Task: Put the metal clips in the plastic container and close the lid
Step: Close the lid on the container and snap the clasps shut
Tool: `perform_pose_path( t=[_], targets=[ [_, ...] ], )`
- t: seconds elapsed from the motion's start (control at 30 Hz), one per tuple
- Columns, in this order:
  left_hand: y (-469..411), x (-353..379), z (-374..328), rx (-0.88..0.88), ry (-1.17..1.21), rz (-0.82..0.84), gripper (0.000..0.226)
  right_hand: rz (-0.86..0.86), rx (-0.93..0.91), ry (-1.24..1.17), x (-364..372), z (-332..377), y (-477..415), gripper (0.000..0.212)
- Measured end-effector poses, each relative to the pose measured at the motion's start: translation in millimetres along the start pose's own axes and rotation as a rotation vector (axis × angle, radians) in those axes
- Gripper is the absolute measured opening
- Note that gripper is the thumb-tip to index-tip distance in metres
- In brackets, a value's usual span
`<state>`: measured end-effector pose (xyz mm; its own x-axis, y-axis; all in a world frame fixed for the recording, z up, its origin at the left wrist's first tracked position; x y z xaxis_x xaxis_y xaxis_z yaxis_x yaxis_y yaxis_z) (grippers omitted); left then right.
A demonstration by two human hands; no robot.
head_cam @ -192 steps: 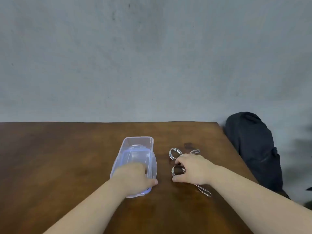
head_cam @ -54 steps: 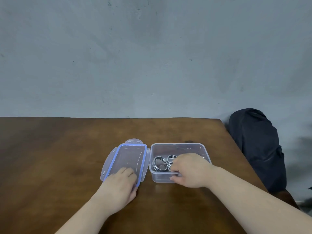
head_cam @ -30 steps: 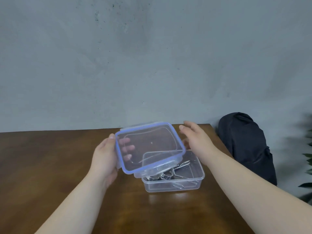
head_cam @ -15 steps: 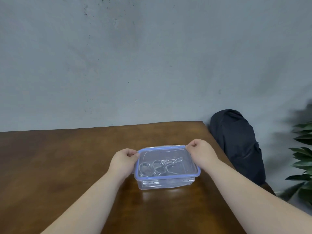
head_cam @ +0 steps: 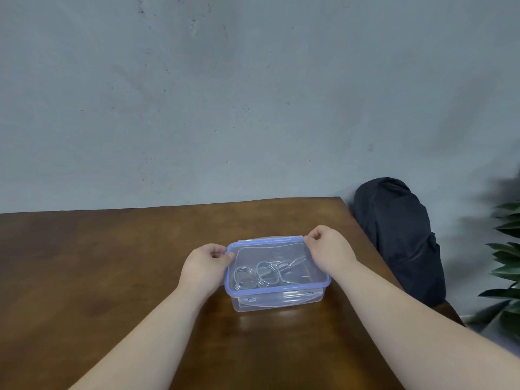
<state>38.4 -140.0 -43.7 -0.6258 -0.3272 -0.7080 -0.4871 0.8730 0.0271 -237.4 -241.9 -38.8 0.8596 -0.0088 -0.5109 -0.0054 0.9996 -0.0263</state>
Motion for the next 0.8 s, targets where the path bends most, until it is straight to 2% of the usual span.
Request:
perform_pose_path(
  t=[0.33, 0.47, 0.8],
  targets=[
    [-9.8, 0.9, -7.4, -0.052, 0.007, 0.053, 0.003, 0.017, 0.063, -0.205, 0.7, -8.1, -11.7, 0.019],
    [-11.6, 4.8, -6.1, -0.06, -0.008, 0.05, 0.004, 0.029, 0.143, -0.353, 2.9, -15.9, -13.4, 0.018],
    [-10.6, 9.6, -18.4, -0.108, 0.004, 0.119, 0.026, 0.026, 0.171, -0.43, 7.6, -17.7, -9.7, 0.018]
  ],
)
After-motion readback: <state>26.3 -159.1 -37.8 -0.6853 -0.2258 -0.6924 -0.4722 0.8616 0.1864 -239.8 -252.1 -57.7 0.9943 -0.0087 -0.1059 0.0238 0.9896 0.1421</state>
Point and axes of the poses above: each hand's wrist, its own y-axis away from the middle knuckle, its own x-axis out of the palm, z = x × y, the point moved 6 cm from there along -y, towards the middle knuckle, and after that the axes turned 15 degrees about -y, right-handed, at the moved point
